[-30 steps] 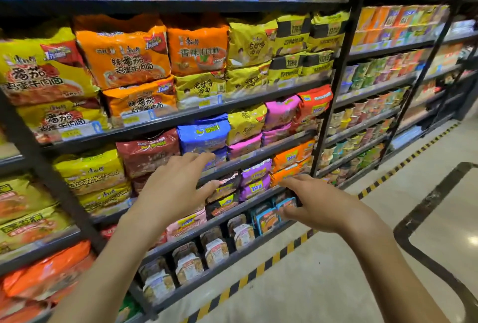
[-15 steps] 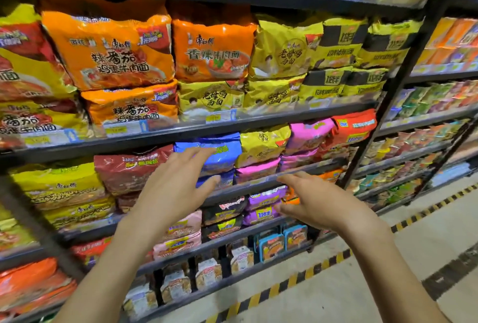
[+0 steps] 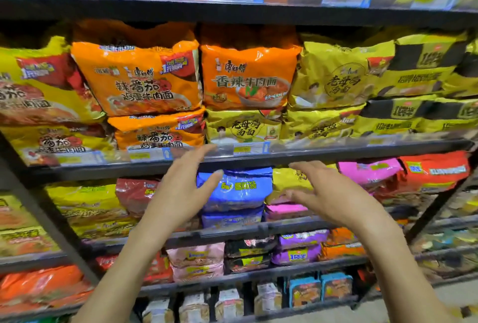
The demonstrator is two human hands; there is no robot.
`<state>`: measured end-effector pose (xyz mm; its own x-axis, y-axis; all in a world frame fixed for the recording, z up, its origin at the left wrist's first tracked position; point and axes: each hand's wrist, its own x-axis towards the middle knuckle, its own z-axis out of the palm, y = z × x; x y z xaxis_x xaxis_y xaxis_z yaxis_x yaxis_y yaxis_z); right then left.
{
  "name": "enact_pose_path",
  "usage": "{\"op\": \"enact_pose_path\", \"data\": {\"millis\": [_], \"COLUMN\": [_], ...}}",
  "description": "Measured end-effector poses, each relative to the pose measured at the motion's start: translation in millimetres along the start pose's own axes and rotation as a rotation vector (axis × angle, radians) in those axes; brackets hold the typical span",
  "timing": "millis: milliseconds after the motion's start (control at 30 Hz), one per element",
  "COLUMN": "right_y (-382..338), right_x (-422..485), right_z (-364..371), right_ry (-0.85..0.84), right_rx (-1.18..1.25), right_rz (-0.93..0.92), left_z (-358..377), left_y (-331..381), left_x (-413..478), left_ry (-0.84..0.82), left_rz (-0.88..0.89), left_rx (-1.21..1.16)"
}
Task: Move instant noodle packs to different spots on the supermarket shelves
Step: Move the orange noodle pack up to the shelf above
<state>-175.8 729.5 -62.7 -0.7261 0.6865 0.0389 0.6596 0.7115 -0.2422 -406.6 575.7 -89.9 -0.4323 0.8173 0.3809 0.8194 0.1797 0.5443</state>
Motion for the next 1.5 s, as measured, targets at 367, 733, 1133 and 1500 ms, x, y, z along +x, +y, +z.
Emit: {"op": "enact_pose_path", "data": {"millis": [367,733,1133,1500], "right_y": [6.3,-16.4,-21.9,-6.5], "right_x": [106.7,133.8,155.7,164.5], "right_z": [-31.7,-11.4,-6.3,4.1], "right_ry": [0.546,0.753,0.842,1.029], "right_rx": [0.451,0.677,0.716,0.483], "right_rz": [-0.294,-0.239,-0.271,-0.443], "left_z": [23.0,39.5,35.3,45.4], "left_y": [36.1,42.7,18.3,12.6], "left_x": [96.9,134.0,148.1,141.9], "left_ry": [0.518,0.605,0.576,0.642], "left_rz": [-0.079,-0.001,0.052,0.177], "left_rx": [-0.219,-0.245,-0.227,-0.252]}}
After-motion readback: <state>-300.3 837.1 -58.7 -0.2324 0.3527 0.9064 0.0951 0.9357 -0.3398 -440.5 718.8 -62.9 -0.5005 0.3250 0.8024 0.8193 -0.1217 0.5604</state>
